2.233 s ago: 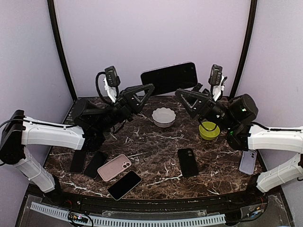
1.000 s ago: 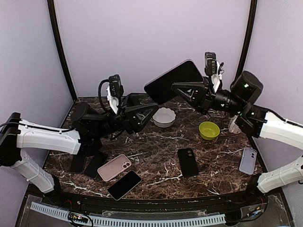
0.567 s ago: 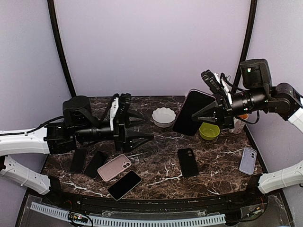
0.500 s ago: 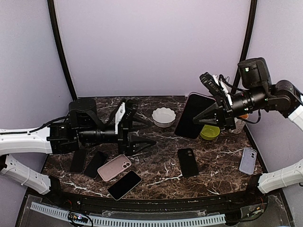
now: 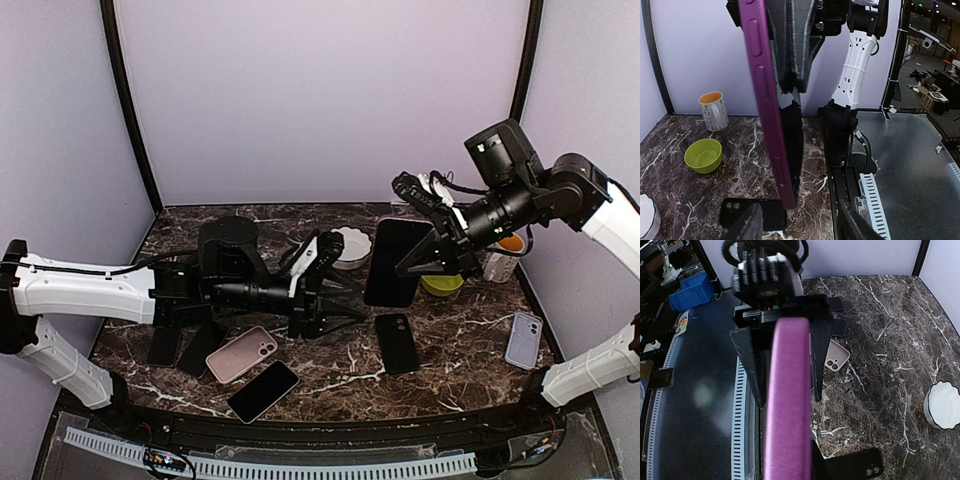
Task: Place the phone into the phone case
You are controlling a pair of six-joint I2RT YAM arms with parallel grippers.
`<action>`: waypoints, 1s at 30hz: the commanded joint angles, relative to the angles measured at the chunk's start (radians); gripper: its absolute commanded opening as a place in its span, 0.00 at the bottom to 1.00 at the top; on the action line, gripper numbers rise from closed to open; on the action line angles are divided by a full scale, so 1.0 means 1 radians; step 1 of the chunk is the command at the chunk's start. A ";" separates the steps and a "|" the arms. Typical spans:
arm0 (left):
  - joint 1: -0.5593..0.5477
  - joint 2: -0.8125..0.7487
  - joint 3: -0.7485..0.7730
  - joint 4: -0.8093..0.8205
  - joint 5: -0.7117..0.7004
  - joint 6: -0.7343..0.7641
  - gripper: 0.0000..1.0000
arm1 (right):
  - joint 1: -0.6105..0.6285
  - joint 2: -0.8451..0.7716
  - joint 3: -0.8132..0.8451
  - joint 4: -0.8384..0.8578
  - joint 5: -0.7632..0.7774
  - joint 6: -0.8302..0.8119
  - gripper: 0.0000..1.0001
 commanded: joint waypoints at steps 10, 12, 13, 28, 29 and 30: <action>-0.019 0.046 0.001 0.305 0.028 -0.155 0.33 | 0.009 -0.005 0.020 0.090 -0.088 -0.048 0.00; -0.022 0.058 0.014 0.297 0.028 -0.160 0.29 | 0.009 -0.003 0.024 0.093 -0.089 -0.049 0.00; -0.022 0.061 0.020 0.291 0.031 -0.160 0.26 | 0.009 -0.003 0.024 0.092 -0.090 -0.049 0.00; -0.048 0.054 -0.011 0.370 -0.068 -0.139 0.00 | 0.009 -0.080 -0.111 0.248 -0.084 0.036 0.54; -0.048 0.047 -0.030 0.400 -0.102 -0.142 0.00 | 0.009 -0.096 -0.141 0.286 -0.085 0.050 0.66; -0.048 0.044 -0.043 0.419 -0.119 -0.144 0.00 | 0.009 -0.114 -0.173 0.330 -0.087 0.069 0.74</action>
